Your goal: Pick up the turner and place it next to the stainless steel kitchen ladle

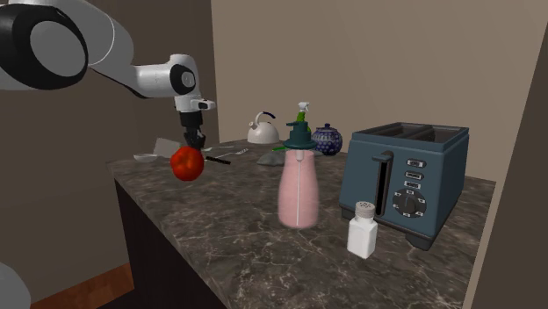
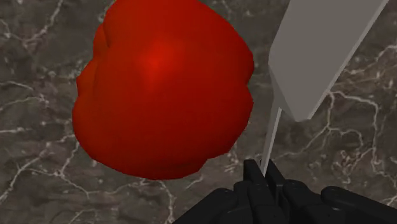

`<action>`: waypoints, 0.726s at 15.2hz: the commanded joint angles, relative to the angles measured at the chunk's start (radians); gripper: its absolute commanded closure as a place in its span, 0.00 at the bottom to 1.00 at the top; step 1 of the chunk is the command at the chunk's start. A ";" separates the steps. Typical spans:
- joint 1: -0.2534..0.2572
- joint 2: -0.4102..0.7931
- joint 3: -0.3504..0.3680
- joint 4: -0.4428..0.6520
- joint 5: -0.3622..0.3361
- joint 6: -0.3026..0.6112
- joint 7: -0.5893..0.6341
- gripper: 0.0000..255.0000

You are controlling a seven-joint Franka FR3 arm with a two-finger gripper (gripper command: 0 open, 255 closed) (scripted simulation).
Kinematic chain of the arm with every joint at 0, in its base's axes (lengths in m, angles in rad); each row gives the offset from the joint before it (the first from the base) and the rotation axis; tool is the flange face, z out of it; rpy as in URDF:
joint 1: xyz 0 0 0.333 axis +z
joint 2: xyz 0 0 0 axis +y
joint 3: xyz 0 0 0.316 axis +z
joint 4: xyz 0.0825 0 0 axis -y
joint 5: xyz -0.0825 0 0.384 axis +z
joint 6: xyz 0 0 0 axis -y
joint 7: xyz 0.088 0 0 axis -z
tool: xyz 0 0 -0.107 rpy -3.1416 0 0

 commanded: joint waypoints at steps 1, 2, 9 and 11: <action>0.000 0.006 -0.001 -0.019 -0.002 0.024 0.003 1.00; 0.000 0.008 -0.001 -0.031 -0.003 0.037 0.003 1.00; 0.000 0.015 -0.002 -0.071 -0.005 0.083 0.006 1.00; -0.001 0.015 -0.002 -0.071 -0.005 0.083 0.006 1.00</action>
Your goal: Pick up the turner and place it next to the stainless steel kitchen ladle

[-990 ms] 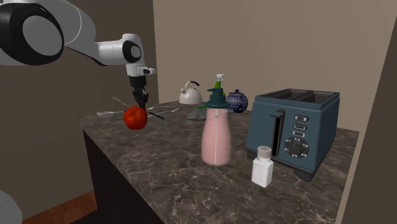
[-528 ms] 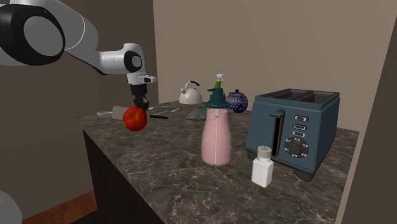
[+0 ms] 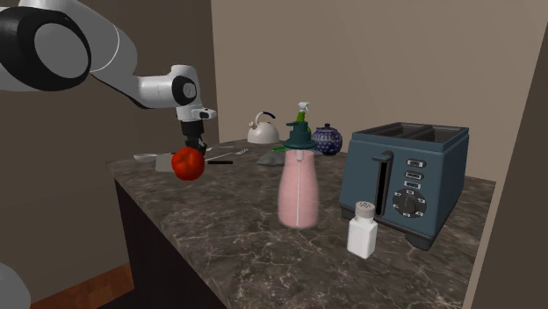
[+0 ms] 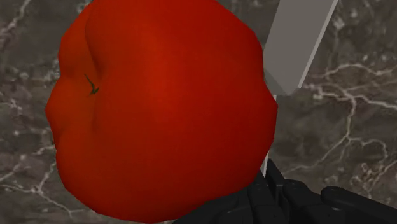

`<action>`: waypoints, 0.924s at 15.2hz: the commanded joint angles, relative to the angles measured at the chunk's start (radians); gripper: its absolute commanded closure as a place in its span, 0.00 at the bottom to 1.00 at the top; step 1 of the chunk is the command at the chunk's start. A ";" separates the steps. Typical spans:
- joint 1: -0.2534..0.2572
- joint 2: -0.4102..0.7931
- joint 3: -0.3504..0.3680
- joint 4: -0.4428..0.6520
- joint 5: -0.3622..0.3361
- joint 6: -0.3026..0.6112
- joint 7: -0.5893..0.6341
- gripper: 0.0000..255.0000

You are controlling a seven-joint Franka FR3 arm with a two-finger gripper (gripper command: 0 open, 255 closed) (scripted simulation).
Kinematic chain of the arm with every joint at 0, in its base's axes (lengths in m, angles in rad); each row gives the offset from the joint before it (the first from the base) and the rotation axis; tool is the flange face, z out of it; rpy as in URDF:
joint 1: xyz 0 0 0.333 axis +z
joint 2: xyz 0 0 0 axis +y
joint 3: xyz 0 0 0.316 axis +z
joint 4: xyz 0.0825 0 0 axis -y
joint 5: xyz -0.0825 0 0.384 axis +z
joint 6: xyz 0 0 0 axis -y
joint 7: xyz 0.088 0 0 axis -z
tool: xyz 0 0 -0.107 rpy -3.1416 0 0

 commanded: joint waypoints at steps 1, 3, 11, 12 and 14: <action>0.000 0.003 0.000 -0.005 0.001 -0.002 0.001 1.00; 0.000 0.004 0.000 -0.003 0.000 -0.003 0.001 0.00; 0.002 -0.016 0.003 0.072 0.006 -0.096 -0.003 0.00; 0.002 -0.019 0.003 0.094 0.007 -0.122 -0.004 0.00; 0.002 -0.019 0.003 0.094 0.007 -0.122 -0.004 0.00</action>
